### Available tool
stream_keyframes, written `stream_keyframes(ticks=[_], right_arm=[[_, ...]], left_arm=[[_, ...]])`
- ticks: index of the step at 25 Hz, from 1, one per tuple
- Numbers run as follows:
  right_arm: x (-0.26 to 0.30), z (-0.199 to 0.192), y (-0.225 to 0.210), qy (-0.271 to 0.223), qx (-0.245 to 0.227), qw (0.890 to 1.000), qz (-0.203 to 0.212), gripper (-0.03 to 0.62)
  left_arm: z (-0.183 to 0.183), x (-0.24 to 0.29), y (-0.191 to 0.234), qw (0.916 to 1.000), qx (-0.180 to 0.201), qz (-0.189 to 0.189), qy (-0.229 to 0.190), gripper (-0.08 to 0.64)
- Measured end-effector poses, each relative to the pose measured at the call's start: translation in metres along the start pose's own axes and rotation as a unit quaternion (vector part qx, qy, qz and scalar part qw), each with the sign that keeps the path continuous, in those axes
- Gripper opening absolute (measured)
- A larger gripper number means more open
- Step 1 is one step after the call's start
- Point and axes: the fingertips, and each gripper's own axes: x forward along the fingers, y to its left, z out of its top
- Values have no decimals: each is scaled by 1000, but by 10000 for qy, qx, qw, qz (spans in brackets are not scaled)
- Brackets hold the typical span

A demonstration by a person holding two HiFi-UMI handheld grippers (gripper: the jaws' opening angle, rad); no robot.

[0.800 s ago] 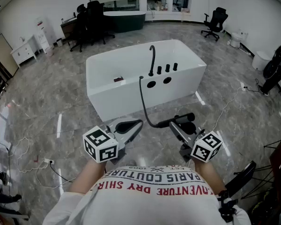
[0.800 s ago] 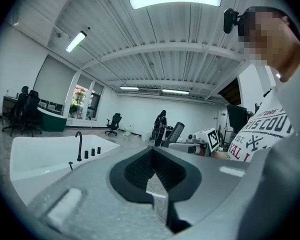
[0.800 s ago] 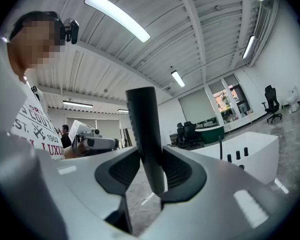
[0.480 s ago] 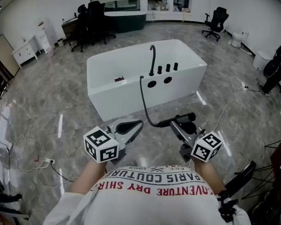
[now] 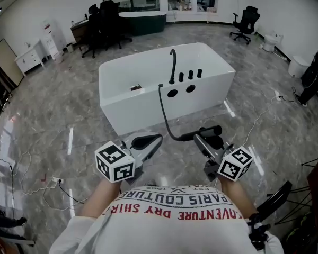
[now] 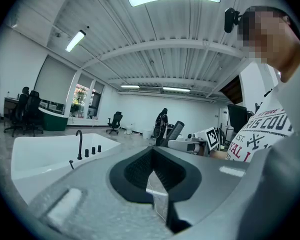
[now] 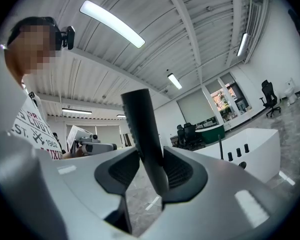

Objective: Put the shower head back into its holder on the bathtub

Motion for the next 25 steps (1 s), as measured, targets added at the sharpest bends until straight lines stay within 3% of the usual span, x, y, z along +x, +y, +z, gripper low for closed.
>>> stream_keyframes(ticks=[6,14,25], right_arm=[[5,6,-17,-175,257,9995,36,143],[40,-5,-50,-208,646,9977,52,141],[132,7,-141,-248,848,9955,-333,140]], left_arm=[[-6,3,9,9998,-61,151,119,2],[-19,14,53,9991,-277,229,227,2],[-11,75,185,9975,-508,-44,497,2]])
